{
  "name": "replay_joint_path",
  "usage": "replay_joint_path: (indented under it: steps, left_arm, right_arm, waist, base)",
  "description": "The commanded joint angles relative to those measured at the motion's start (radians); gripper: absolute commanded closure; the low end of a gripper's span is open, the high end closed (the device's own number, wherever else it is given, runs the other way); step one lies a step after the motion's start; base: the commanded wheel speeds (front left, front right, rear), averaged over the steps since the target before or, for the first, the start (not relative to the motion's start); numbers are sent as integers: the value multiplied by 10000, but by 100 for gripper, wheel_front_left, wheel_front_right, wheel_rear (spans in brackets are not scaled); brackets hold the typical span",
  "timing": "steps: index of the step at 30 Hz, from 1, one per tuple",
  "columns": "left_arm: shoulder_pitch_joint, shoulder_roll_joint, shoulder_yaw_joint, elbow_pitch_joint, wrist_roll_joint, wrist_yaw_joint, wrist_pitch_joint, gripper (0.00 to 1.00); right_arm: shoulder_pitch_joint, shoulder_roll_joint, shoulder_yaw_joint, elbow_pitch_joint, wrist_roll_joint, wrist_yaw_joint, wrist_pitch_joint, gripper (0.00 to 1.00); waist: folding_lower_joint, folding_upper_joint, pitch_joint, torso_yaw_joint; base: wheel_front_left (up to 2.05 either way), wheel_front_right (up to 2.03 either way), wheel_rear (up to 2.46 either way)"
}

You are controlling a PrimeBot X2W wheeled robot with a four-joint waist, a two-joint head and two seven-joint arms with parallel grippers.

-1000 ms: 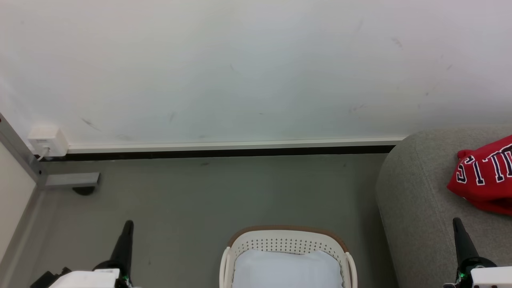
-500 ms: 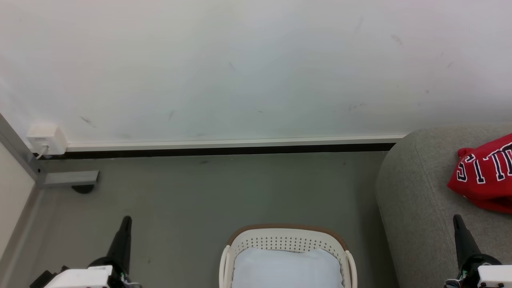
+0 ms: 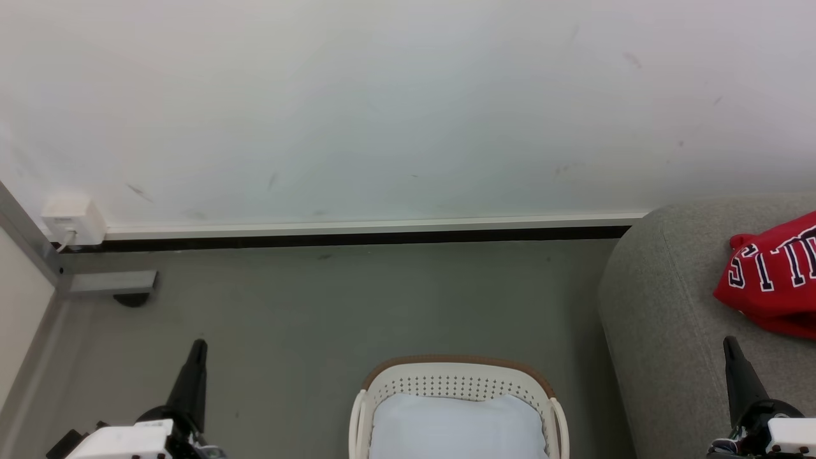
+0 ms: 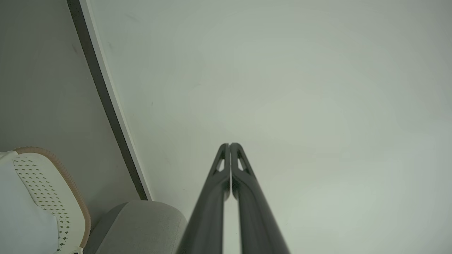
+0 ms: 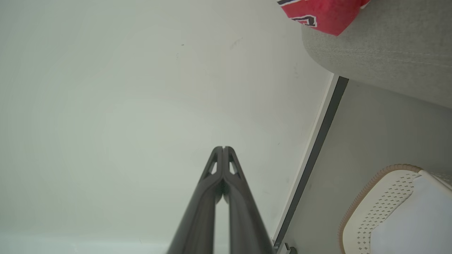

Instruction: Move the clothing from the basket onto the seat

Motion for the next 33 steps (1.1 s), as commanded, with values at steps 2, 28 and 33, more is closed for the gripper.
replay_joint_path:
  steps: [2, 28, 33]
  left_arm:
    - [-63, 20, 19, -15, -129, -35, 49, 100]
    - [-62, 21, 16, -17, -126, -35, 49, 100]
    - [-61, 21, 19, -13, -126, -35, 49, 100]
  right_arm:
    - [-59, -71, -33, -53, 14, -21, 46, 100]
    - [-54, -68, -31, -51, 12, -21, 45, 100]
    - [-54, -68, -31, -51, 12, -21, 44, 100]
  waist:
    - [-1, 0, 0, 0]
    - [-1, 0, 0, 0]
    - [-1, 0, 0, 0]
  base:
    - [0, 0, 0]
    - [0, 0, 0]
    - [0, 0, 0]
